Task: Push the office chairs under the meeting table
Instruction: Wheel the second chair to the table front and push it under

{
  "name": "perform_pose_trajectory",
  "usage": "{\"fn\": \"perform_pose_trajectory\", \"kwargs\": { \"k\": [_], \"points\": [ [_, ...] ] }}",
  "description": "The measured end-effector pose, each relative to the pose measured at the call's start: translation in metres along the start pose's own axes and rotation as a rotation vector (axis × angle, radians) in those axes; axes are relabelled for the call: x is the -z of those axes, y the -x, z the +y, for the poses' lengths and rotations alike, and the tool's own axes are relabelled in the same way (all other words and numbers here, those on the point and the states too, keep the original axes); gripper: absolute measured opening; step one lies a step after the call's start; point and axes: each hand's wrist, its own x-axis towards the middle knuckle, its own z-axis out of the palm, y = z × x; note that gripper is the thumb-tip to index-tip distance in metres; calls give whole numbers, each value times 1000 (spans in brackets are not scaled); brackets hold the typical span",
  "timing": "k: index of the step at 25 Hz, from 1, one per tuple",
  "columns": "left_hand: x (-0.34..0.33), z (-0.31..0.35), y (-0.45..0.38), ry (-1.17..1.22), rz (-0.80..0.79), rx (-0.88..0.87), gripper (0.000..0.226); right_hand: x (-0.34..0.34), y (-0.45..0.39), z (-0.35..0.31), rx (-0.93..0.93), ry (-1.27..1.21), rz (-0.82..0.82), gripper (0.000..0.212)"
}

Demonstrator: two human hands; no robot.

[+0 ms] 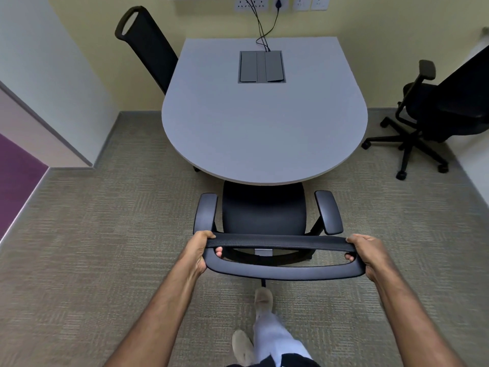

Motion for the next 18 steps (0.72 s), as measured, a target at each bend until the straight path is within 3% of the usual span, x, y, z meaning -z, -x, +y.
{"fn": "perform_pose_trajectory", "kwargs": {
  "k": [18],
  "points": [
    [-23, 66, -46, -65, 20, -34, 14, -32, -27, -46, -2, -16, 38, 16]
  ]
}}
